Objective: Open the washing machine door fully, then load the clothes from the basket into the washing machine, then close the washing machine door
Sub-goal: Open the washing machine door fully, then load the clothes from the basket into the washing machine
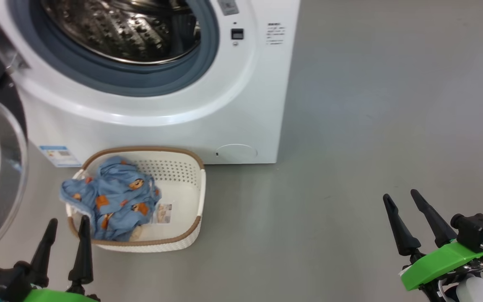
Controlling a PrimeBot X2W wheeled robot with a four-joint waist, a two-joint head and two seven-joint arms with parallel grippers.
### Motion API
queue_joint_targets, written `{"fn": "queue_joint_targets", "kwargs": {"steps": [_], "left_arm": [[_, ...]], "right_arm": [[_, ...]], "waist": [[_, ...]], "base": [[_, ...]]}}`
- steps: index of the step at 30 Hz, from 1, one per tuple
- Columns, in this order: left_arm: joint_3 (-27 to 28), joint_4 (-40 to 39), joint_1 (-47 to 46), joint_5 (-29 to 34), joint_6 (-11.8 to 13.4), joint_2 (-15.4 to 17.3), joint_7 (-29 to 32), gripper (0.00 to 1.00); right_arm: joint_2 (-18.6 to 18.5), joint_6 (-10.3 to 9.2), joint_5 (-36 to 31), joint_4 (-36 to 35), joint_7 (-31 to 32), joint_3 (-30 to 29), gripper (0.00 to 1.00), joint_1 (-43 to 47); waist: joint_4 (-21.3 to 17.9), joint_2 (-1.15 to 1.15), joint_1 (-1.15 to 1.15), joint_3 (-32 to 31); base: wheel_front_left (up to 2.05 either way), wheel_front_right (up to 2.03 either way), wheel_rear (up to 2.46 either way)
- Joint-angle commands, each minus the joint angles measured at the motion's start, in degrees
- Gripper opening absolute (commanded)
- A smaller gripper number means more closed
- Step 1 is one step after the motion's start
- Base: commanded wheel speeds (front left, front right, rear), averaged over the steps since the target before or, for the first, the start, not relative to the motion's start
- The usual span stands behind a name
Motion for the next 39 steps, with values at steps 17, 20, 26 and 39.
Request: {"fn": "queue_joint_targets", "kwargs": {"steps": [17,20,26,39], "left_arm": [[-0.1,-3.5,3.0,-3.1,-0.2,2.3,-0.3,1.0],[-0.3,-3.6,2.9,-3.3,-0.2,2.4,-0.3,1.0],[-0.5,-3.6,2.8,-3.4,-0.2,2.7,-0.3,1.0],[-1.1,-3.2,2.8,-4.1,-0.2,3.1,-0.3,1.0]], "right_arm": [[-0.6,0.09,-0.4,-2.4,-0.7,-0.9,1.0,2.8],[-0.5,0.09,-0.5,-2.4,-0.7,-1.1,1.0,2.8],[-0.2,0.09,-0.8,-2.2,-0.7,-1.3,1.0,2.8],[-0.4,0.09,-0.8,-2.4,-0.7,-0.9,1.0,2.9]], "waist": [[-7.8,0.0,0.0,-1.2],[-7.8,0.0,0.0,-1.2],[-7.8,0.0,0.0,-1.5],[-7.5,0.0,0.0,-1.8]], "base": [[0.0,0.0,0.0],[0.0,0.0,0.0],[0.0,0.0,0.0],[0.0,0.0,0.0]]}}
